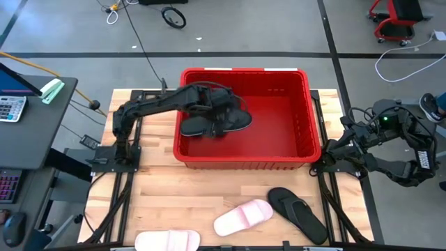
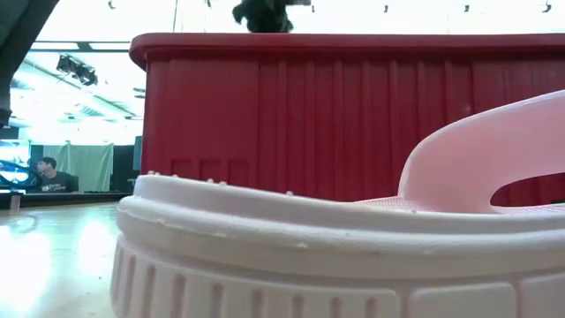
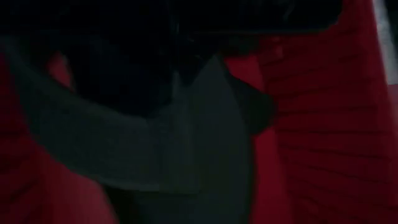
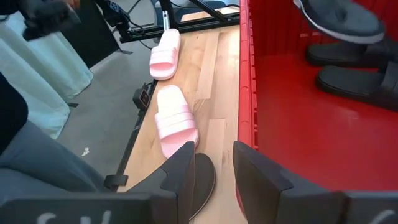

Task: Pick and place slides into bin
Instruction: Put the left black slipper into the red bin

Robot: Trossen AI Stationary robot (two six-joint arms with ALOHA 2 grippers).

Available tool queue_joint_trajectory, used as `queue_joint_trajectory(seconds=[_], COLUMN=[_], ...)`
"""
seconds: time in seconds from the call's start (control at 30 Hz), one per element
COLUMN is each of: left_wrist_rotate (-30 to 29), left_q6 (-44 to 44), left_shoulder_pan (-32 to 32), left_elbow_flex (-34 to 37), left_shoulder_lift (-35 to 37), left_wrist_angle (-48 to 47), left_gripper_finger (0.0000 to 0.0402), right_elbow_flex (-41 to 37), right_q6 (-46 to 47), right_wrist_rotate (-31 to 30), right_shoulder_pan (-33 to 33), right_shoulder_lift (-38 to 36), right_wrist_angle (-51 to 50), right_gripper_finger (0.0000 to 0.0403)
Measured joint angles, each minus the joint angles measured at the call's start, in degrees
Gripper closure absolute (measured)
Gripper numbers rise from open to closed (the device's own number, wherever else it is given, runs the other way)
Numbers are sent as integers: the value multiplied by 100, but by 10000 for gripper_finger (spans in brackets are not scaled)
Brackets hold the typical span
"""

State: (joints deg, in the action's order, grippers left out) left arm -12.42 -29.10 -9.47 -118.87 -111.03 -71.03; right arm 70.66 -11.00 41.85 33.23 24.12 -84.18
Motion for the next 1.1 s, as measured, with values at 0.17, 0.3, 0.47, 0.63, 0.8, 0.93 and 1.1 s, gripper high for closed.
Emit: queue_joint_trajectory(seconds=[0.17, 0.3, 0.47, 0.63, 0.8, 0.93, 1.1], left_wrist_rotate=[400, 419, 413, 410, 403, -5, -307], left_q6=[-216, -455, 46, 298, 84, -484, -1048], left_shoulder_pan=[11, 13, -2, 0, 69, 144, 164], left_elbow_flex=[835, 1498, 2140, 2553, 2941, 3148, 3307], left_shoulder_lift=[-22, -22, -22, -19, -15, -8, -8], left_wrist_angle=[550, 1202, 2688, 3280, 2650, 2114, 2155], left_gripper_finger=[397, 397, 397, 397, 397, 397, 395], right_elbow_flex=[0, 0, 0, 0, 0, 0, 0], right_q6=[-2, -71, -277, -220, -216, -180, 213], right_wrist_rotate=[0, 0, -4, -124, -188, -186, -186], right_shoulder_pan=[1, 2, 2, 1, 1, 0, 2], right_shoulder_lift=[0, -2, 8, 22, 33, 37, 37], right_wrist_angle=[0, 0, 36, 255, 529, 639, 672], right_gripper_finger=[287, 287, 287, 287, 287, 287, 287])
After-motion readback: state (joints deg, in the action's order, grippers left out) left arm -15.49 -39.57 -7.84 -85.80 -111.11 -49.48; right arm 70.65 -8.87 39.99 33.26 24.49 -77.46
